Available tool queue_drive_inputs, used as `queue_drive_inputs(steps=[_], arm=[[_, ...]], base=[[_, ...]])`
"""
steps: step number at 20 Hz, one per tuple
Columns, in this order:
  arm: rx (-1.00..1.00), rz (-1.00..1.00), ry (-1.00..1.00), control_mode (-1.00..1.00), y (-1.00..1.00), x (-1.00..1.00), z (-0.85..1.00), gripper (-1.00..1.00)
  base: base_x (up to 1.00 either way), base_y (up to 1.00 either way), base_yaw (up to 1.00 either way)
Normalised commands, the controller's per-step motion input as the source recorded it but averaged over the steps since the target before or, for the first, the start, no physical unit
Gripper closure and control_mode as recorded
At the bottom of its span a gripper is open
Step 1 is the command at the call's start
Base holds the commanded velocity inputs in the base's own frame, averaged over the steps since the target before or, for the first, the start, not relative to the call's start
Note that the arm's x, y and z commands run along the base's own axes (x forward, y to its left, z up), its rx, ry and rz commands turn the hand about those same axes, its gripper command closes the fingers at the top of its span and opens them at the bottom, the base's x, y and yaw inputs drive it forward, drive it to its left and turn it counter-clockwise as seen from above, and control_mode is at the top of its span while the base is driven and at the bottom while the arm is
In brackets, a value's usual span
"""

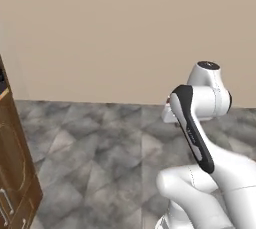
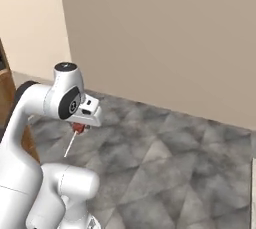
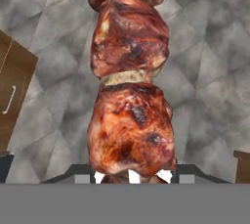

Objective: Store the kebab skewer in the freezer for long-term storage. Close the freezer door after placing the cooked food.

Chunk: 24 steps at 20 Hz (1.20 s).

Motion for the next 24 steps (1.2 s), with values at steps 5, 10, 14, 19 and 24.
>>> queue_drive_inputs(steps=[5,10,14,19,24], arm=[[0.00,0.00,0.00,1.00,0.00,0.00,0.00,1.00],[0.00,0.00,0.00,1.00,0.00,0.00,0.00,1.00],[0.00,0.00,0.00,1.00,0.00,0.00,0.00,1.00],[0.00,0.00,0.00,1.00,0.00,0.00,0.00,1.00],[0.00,0.00,0.00,1.00,0.00,0.00,0.00,1.00]], base=[[0.02,0.29,0.56],[-0.24,0.41,0.53],[-0.23,0.50,0.55],[-0.27,0.54,0.56],[-0.32,0.45,0.57]])
